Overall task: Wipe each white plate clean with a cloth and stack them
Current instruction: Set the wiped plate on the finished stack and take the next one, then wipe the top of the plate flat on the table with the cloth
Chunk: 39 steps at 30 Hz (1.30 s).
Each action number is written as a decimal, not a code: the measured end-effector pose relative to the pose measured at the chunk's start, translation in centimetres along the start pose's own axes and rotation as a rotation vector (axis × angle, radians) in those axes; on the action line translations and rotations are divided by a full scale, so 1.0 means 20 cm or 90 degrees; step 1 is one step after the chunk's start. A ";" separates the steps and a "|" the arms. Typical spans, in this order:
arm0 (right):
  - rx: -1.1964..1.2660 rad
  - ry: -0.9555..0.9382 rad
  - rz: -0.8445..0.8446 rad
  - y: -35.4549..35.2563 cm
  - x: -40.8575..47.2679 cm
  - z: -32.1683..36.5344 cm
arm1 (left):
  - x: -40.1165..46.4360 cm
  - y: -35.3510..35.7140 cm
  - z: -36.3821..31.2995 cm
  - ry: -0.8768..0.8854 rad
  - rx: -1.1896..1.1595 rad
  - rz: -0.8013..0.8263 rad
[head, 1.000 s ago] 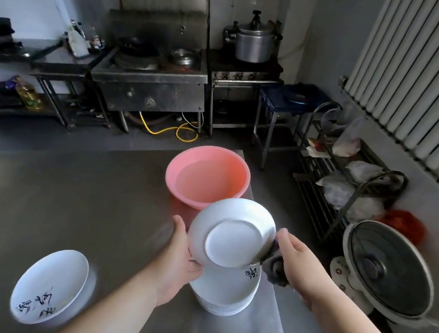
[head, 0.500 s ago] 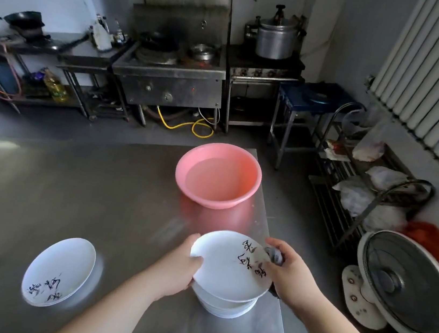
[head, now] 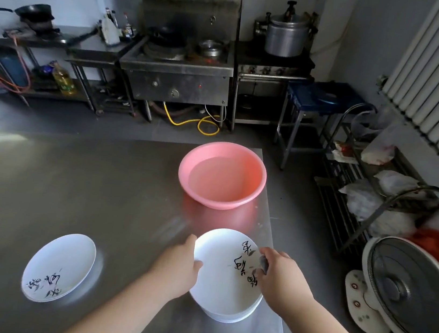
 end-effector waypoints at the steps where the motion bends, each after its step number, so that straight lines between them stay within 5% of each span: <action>1: -0.008 -0.002 0.002 0.00 0.01 0.00 | 0.01 0.01 0.00 0.006 0.014 -0.005; 20: -0.087 -0.085 -0.077 0.01 0.07 0.28 | 0.09 -0.02 0.23 0.050 0.013 -0.063; 29: -0.064 -0.161 -0.026 0.38 0.14 0.94 | -0.03 -0.22 1.24 -0.118 0.047 -0.058; 39: -0.069 -0.114 0.180 1.21 0.19 1.44 | -0.17 -0.15 2.15 -0.325 -0.004 -0.032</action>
Point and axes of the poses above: each hand's wrist, its own x-axis towards the middle knuckle, its own y-axis out of the palm, z = x × y, the point moved 6 cm from there along x, towards the middle knuckle, and after that the axes turned 2 degrees about -z, right-handed, at the moved point
